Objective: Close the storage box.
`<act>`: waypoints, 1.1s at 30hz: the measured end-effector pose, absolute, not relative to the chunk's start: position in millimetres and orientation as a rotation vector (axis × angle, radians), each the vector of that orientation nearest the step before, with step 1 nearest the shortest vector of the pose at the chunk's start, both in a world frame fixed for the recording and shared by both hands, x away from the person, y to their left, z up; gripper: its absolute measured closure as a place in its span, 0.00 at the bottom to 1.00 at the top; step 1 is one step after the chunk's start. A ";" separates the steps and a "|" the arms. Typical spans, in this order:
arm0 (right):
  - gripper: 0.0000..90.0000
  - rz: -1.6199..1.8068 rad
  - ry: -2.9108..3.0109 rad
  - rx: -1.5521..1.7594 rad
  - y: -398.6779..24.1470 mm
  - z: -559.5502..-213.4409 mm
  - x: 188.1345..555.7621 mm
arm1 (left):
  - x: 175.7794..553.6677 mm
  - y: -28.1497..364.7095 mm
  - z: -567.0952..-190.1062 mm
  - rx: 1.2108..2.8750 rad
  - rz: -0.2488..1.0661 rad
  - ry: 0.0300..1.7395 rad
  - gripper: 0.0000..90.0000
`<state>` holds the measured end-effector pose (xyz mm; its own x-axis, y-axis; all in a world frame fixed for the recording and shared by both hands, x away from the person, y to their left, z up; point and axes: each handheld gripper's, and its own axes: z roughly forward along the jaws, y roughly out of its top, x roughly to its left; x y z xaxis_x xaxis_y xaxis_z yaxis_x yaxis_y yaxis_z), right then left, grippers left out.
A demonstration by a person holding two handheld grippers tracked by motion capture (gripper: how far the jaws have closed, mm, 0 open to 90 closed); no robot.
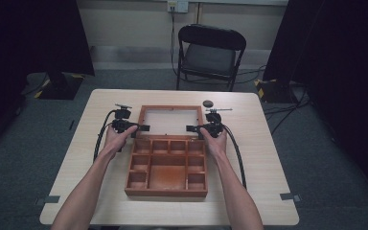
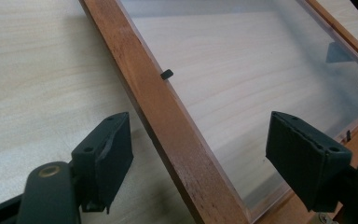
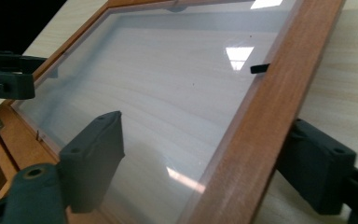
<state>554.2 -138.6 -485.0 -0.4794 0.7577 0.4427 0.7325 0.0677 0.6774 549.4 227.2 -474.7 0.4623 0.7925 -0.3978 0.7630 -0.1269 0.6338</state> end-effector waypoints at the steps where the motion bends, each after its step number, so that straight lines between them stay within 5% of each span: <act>1: 0.24 1.423 2.269 1.590 -139.5 -484.7 554.0 | 549.3 227.3 -474.4 1.886 0.044 1.305 0.25; 11: 0.27 1.451 2.262 1.568 -142.2 -483.9 552.7 | 550.0 225.1 -476.5 1.878 -0.009 1.274 0.25; 20: 0.37 1.474 2.223 1.505 -146.2 -471.9 549.5 | 547.1 220.9 -463.1 1.920 0.086 1.219 0.28; 33: 0.40 1.483 2.211 1.457 -147.2 -450.4 543.3 | 539.0 226.5 -446.8 1.906 0.174 1.165 0.44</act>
<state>543.3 -147.2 -450.4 -0.5344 0.7497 0.3904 0.6455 0.0639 0.7611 539.0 226.5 -446.8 0.5517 0.7779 -0.3009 0.6562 -0.1821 0.7323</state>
